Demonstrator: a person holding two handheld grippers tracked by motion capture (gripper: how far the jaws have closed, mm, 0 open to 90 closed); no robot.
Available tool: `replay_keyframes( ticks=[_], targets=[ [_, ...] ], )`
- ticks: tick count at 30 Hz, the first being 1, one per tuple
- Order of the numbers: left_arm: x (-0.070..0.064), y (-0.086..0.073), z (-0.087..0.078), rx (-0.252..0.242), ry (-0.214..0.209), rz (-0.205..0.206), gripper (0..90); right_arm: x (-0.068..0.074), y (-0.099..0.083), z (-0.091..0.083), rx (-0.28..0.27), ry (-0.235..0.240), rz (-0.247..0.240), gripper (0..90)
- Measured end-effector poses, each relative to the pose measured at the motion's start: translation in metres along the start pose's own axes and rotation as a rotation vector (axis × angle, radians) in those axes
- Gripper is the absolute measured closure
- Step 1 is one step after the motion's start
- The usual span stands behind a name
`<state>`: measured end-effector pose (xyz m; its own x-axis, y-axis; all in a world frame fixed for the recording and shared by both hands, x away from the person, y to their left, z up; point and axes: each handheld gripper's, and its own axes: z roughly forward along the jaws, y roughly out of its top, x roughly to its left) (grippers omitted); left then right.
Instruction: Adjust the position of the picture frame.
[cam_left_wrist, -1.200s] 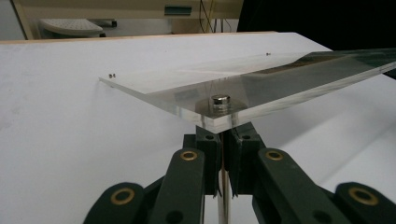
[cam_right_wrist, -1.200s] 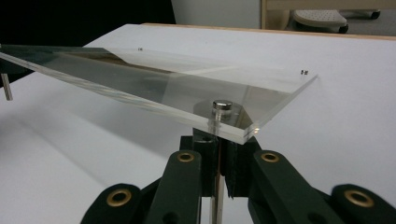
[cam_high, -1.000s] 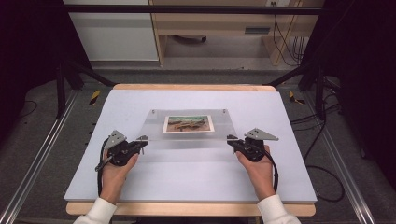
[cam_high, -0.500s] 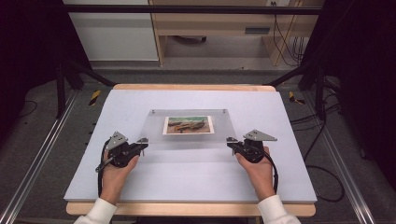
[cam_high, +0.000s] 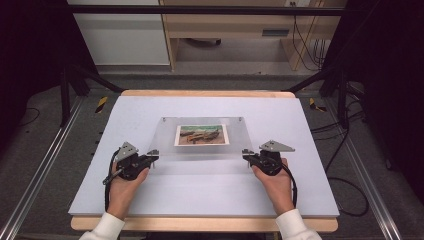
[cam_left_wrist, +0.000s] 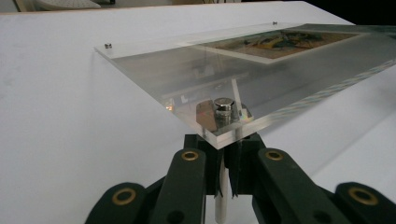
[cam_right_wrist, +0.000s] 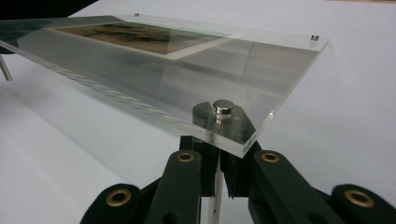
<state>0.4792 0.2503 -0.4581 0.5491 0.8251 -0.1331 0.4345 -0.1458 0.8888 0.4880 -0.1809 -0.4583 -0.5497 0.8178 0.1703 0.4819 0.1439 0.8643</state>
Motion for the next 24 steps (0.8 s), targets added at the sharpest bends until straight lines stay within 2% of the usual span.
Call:
replay_keyframes(
  ticks=[24],
  targets=[
    [0.0008,-0.0029,0.0018,0.025,0.002,-0.005,84.0,0.0012,-0.0032,0.0035,0.029,-0.006,-0.024,84.9]
  ],
)
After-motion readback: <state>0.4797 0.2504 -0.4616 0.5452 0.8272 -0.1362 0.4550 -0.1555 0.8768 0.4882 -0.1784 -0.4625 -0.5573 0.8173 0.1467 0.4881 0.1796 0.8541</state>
